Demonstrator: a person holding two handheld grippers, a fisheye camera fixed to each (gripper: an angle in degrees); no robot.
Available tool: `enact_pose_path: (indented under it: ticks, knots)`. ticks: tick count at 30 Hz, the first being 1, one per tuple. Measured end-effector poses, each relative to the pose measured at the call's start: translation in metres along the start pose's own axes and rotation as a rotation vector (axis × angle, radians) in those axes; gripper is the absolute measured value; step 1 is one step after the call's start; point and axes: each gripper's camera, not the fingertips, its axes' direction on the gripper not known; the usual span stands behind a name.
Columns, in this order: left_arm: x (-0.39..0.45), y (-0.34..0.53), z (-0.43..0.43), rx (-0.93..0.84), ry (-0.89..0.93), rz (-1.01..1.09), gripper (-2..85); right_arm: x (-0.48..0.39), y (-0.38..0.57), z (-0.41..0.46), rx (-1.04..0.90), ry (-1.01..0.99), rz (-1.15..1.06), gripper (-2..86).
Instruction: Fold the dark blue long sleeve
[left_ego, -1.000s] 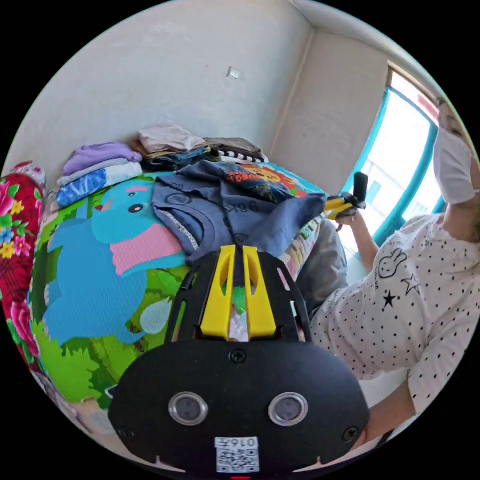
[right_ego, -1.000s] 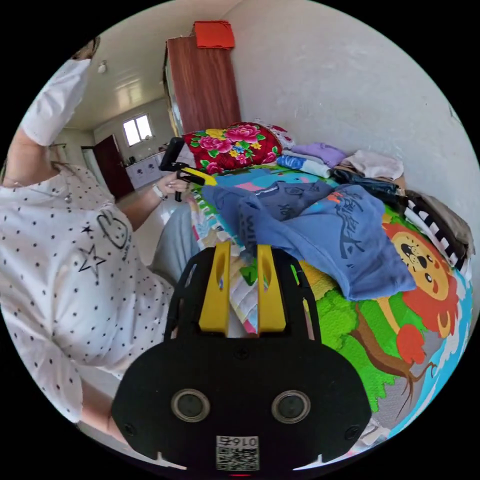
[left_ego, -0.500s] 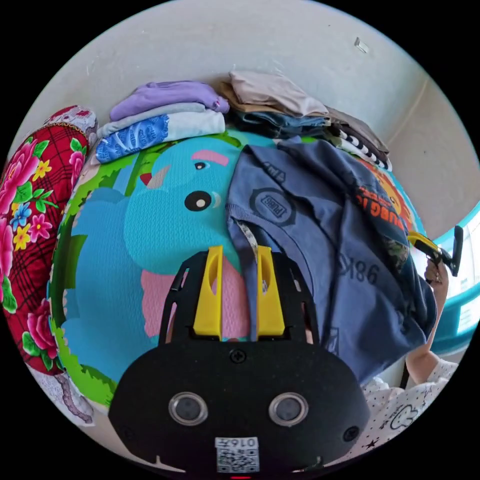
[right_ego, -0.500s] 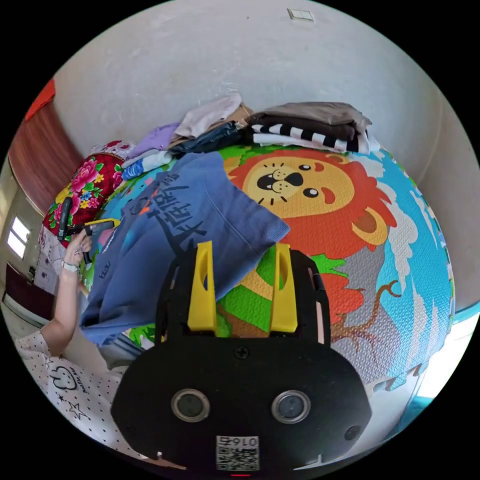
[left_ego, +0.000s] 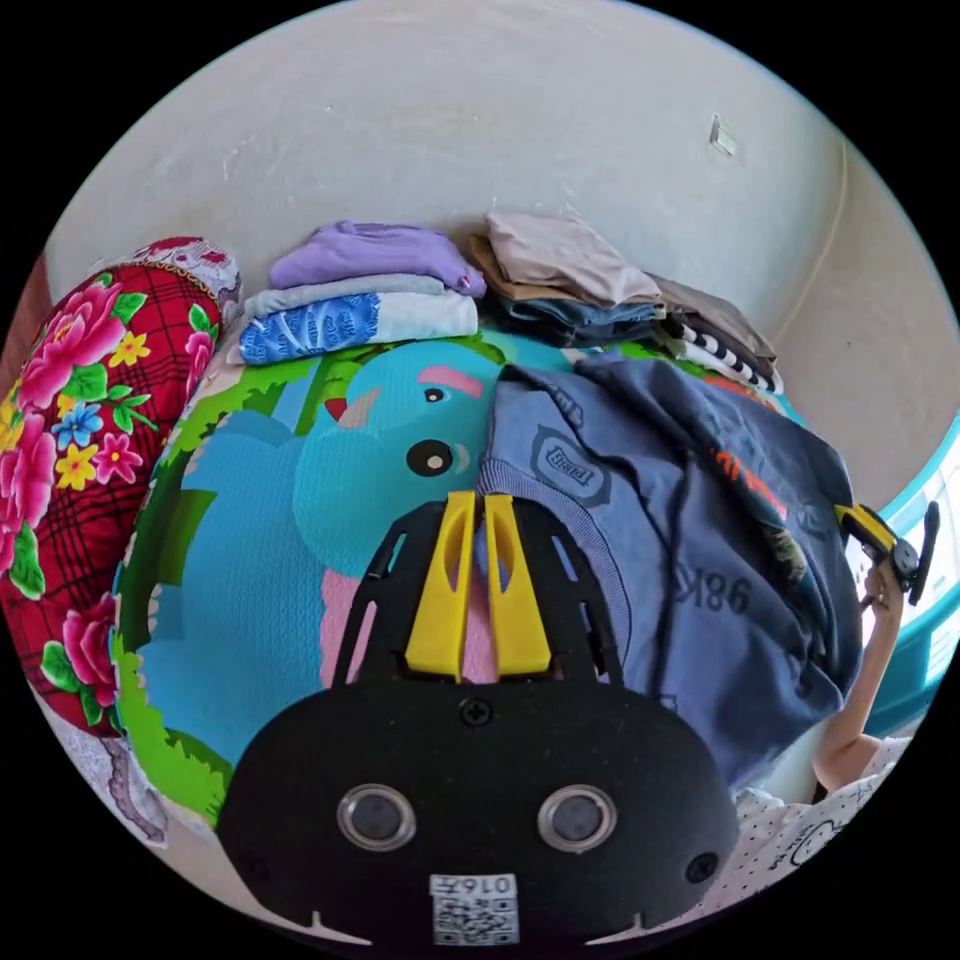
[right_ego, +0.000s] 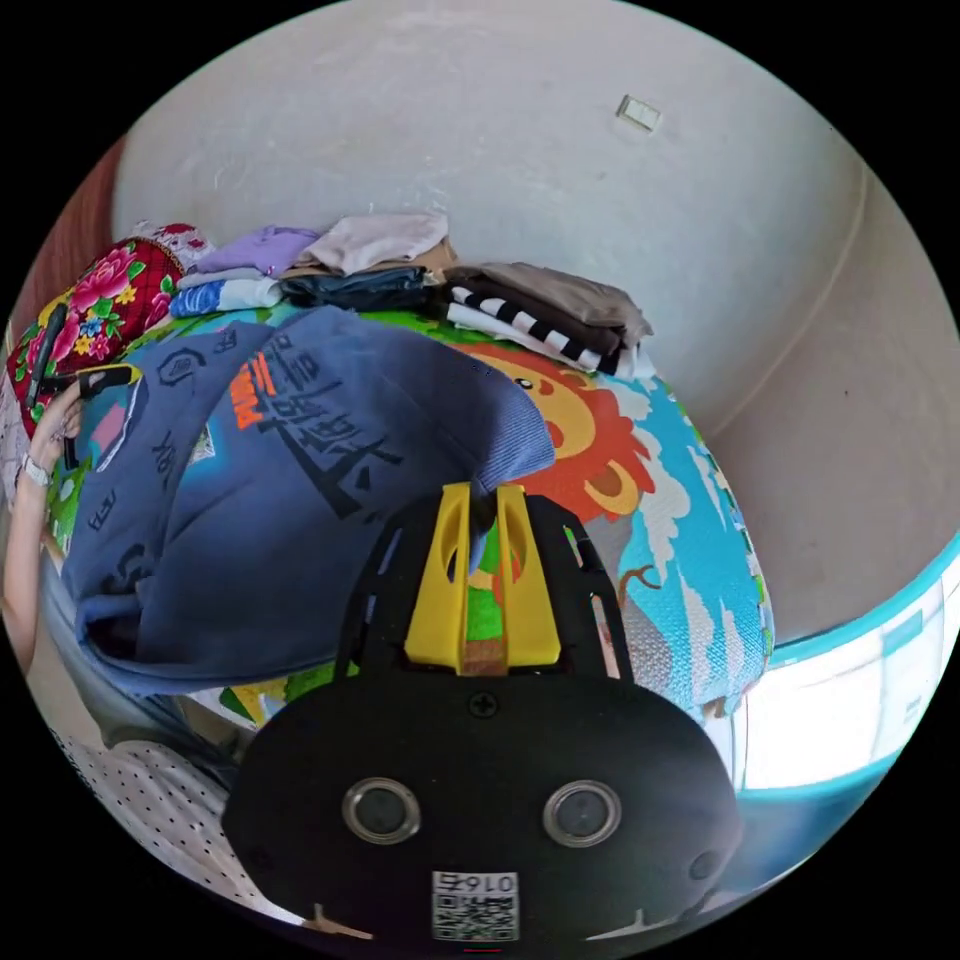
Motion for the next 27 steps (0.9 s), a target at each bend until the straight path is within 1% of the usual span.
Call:
enact_pose_path:
  ticks: [3,5,6,7,9,12,15,16,17,18,20,22,24,26,27]
  knots:
    - [-0.008,0.018,-0.014,0.012,-0.029,-0.008,-0.8,0.024,0.034,-0.021,0.018,0.1,0.108,4.7]
    - [-0.012,0.03,-0.017,-0.002,-0.055,-0.019,-0.8,0.036,0.056,-0.023,-0.04,0.166,0.179,4.8]
    - [-0.016,0.039,-0.018,-0.004,-0.05,-0.034,-0.7,0.042,0.07,-0.019,-0.099,0.164,0.203,5.0]
    - [-0.019,0.046,-0.018,-0.009,-0.024,-0.046,-0.6,0.045,0.08,-0.012,-0.161,0.118,0.197,5.2]
    - [-0.023,0.054,-0.016,-0.023,0.026,-0.061,-0.3,0.041,0.088,-0.002,-0.228,0.092,0.146,6.0]
    - [-0.022,0.057,-0.026,-0.012,0.034,-0.1,1.2,0.046,0.085,-0.014,-0.19,0.124,0.186,7.9]
    - [-0.007,0.053,-0.054,0.082,-0.042,-0.099,3.2,0.049,0.077,-0.042,-0.011,0.14,0.239,8.9]
    - [0.004,0.051,-0.064,0.117,-0.079,-0.077,3.4,0.045,0.074,-0.049,0.052,0.129,0.222,9.1]
    - [0.01,0.049,-0.067,0.124,-0.09,-0.055,3.4,0.043,0.072,-0.051,0.072,0.121,0.206,9.2]
    - [0.022,0.044,-0.068,0.108,-0.096,-0.005,3.4,0.038,0.068,-0.051,0.088,0.105,0.172,9.5]
    - [0.037,0.038,-0.06,0.04,-0.047,0.039,3.4,0.028,0.063,-0.043,0.078,0.079,0.119,10.0]
    - [0.053,0.035,-0.04,-0.064,0.068,0.082,2.2,0.013,0.057,-0.02,-0.013,0.034,0.012,10.5]
    - [0.065,0.036,-0.024,-0.139,0.103,0.105,0.3,0.001,0.056,-0.001,-0.097,0.008,-0.063,10.5]
    - [0.076,0.037,-0.009,-0.194,0.059,0.115,-0.5,-0.007,0.056,0.018,-0.185,-0.014,-0.117,9.7]
    - [0.082,0.037,-0.004,-0.186,0.037,0.129,-0.7,-0.01,0.056,0.027,-0.216,-0.032,-0.134,8.6]
